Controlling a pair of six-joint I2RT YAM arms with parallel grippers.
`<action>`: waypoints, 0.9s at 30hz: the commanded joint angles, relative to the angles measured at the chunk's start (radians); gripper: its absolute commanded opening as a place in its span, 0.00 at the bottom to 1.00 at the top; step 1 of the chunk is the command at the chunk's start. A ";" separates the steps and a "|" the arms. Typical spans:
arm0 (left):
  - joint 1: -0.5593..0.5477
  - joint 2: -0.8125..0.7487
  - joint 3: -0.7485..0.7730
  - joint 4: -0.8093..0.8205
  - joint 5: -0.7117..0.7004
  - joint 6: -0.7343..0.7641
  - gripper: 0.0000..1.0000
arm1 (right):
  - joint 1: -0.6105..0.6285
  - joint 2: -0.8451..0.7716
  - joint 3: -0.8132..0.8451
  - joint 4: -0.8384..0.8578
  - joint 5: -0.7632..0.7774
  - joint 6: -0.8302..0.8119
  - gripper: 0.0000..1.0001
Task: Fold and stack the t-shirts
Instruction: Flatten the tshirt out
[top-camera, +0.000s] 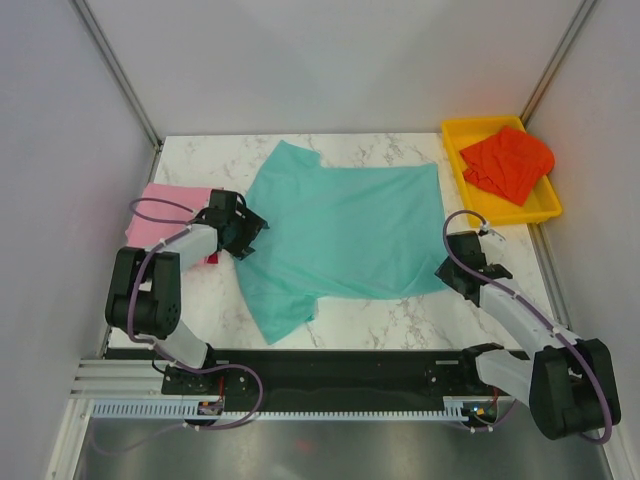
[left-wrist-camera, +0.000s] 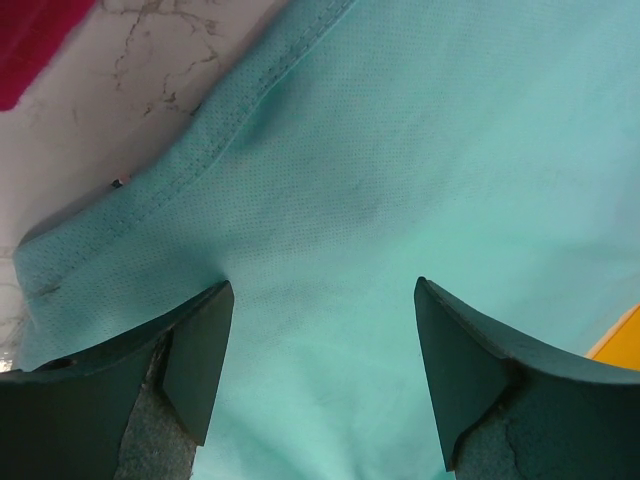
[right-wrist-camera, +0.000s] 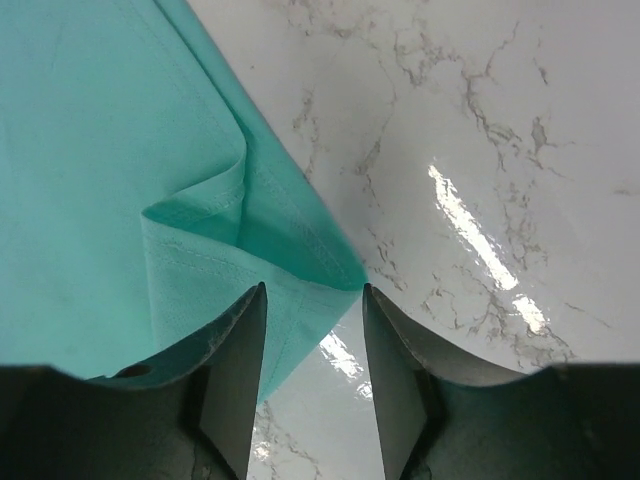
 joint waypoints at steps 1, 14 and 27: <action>0.009 0.019 0.034 0.002 -0.010 0.025 0.80 | -0.002 0.020 0.000 0.027 0.004 0.027 0.53; 0.023 0.071 0.059 -0.033 -0.016 0.007 0.79 | -0.002 0.046 -0.036 0.038 0.045 0.102 0.30; 0.037 0.151 0.085 -0.046 -0.022 0.004 0.79 | 0.000 -0.278 -0.073 -0.183 0.127 0.236 0.23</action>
